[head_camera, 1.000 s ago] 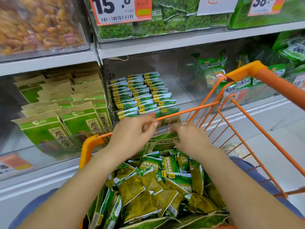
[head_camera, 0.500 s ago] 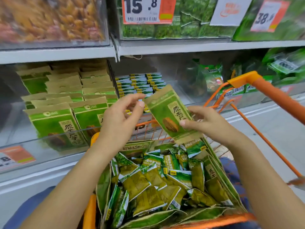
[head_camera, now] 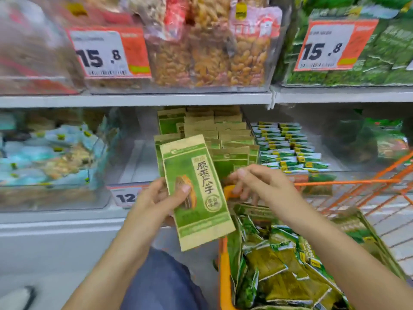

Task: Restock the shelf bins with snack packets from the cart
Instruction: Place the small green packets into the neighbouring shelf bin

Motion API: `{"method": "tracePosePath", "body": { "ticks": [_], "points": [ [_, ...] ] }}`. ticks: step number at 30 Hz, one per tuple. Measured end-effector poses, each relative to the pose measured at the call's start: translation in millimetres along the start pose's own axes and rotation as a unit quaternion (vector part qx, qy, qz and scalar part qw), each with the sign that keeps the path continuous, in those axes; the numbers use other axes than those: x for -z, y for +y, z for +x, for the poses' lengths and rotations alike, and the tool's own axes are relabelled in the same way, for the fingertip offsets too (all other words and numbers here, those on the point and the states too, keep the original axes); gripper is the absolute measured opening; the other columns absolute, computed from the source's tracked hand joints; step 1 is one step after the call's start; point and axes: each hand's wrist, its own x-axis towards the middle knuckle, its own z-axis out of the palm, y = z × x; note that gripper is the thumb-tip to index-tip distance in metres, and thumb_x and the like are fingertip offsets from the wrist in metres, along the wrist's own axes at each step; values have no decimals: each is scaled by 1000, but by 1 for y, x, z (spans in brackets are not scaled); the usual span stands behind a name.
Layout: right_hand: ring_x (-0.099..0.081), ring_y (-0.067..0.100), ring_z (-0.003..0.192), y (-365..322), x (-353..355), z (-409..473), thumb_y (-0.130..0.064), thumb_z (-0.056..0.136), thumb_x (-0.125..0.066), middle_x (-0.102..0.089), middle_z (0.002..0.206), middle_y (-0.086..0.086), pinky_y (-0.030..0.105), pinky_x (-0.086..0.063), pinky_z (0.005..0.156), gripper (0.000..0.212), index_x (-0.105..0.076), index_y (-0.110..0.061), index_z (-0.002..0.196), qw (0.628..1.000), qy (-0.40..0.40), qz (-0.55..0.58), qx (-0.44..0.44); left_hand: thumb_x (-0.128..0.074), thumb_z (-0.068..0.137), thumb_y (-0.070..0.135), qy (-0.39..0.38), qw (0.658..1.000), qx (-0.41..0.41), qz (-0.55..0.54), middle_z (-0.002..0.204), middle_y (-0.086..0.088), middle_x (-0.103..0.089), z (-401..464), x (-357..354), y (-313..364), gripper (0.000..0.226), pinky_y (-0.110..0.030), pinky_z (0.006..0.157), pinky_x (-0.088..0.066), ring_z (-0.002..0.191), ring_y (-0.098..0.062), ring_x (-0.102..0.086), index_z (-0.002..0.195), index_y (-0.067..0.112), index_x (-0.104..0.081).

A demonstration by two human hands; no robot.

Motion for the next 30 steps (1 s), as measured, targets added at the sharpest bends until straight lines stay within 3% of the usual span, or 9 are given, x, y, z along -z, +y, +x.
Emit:
{"method": "tracePosePath", "body": {
  "ticks": [3,5,7,12,14,18,22,26,30],
  "points": [
    [-61,9,78,6,-14,14,-38,94,-55,-69,81,-8,32,-45,68,21,-69,-24,87,978,87,-173,82,-76,72,29,90,996,12,-19,79,-1,-73,16,47,7,29,-30,62,-48,64,-14,-69,96,16,-67],
    [-56,15,94,9,-23,23,-41,93,-47,-67,95,-6,31,-41,78,28,-68,-23,98,908,133,-362,164,-67,84,28,138,990,2,-14,76,1,-72,36,70,15,15,-34,68,-46,63,-14,-69,92,17,-66],
    [-52,20,107,13,-32,30,-39,91,-43,-64,105,-1,32,-40,88,34,-66,-18,106,869,126,-422,225,-61,91,24,162,987,-3,10,70,4,-72,66,84,22,9,-33,68,-49,62,-13,-68,85,17,-64],
    [-40,22,130,31,-55,35,-26,90,-52,-56,127,4,41,-29,112,31,-63,-14,116,864,140,-409,257,-66,89,17,103,986,14,130,93,-8,-70,141,81,18,12,-28,69,-52,83,-24,-66,100,13,-62],
    [-37,24,134,35,-58,33,-26,90,-50,-54,132,7,42,-22,116,32,-63,-15,117,860,132,-419,260,-64,91,12,53,979,65,188,104,-9,-69,159,70,5,17,-36,79,-54,91,-23,-65,107,11,-59],
    [-29,26,140,46,-56,26,-24,90,-48,-46,142,9,37,-9,120,33,-62,-15,119,853,101,-449,248,-68,88,15,7,927,138,350,108,-7,-62,179,60,-18,25,-32,76,-50,99,-21,-59,110,8,-57],
    [-19,21,144,55,-54,25,-23,91,-49,-35,152,7,37,-8,120,33,-62,-17,121,858,70,-460,220,-75,79,12,10,926,160,342,115,-11,-65,188,64,-27,41,-31,75,-52,105,-24,-61,116,3,-60],
    [-10,12,144,57,-57,25,-20,90,-53,-32,154,5,44,-11,116,30,-64,-19,118,869,72,-438,217,-79,73,6,39,941,116,315,109,-10,-67,187,63,-27,49,-29,65,-53,94,-21,-64,117,4,-57],
    [-8,10,145,58,-58,25,-21,90,-47,-28,155,1,40,-10,118,33,-64,-20,119,877,70,-425,212,-80,74,8,89,906,2,414,118,-14,-58,192,60,-19,77,-35,88,-48,109,-31,-56,134,5,-32]
  ]
}}
